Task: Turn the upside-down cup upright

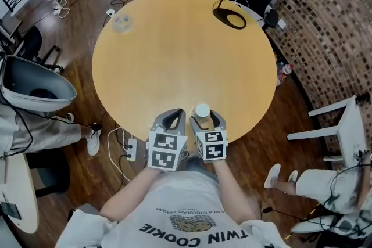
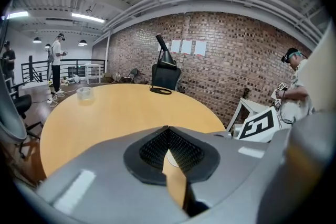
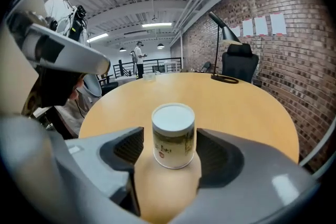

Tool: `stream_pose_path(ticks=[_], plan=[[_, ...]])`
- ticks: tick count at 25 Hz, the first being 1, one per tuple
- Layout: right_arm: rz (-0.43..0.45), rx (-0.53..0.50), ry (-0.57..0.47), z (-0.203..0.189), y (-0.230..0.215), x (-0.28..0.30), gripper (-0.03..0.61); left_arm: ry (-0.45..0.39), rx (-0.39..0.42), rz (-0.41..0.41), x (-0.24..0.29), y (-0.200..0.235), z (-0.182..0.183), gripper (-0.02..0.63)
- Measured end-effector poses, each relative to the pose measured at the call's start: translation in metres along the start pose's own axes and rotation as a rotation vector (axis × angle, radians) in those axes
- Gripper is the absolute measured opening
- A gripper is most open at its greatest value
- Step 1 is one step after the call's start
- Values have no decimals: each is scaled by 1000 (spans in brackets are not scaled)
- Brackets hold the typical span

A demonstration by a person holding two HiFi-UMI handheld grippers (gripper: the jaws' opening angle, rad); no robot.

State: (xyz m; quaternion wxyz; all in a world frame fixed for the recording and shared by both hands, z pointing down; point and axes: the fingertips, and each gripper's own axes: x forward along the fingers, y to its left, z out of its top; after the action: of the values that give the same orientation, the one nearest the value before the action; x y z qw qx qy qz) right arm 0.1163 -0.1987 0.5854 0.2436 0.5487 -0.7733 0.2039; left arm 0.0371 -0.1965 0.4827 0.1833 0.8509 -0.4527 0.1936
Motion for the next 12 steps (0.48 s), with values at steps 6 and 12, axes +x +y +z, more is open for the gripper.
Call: stream_pose_path(ticks=[6, 12], plan=[[41, -3, 0, -5, -9, 18, 302, 28, -15, 27, 17, 0, 2, 6], [81, -80, 14, -7, -8, 29, 302, 32, -22, 44, 25, 7, 2, 6]])
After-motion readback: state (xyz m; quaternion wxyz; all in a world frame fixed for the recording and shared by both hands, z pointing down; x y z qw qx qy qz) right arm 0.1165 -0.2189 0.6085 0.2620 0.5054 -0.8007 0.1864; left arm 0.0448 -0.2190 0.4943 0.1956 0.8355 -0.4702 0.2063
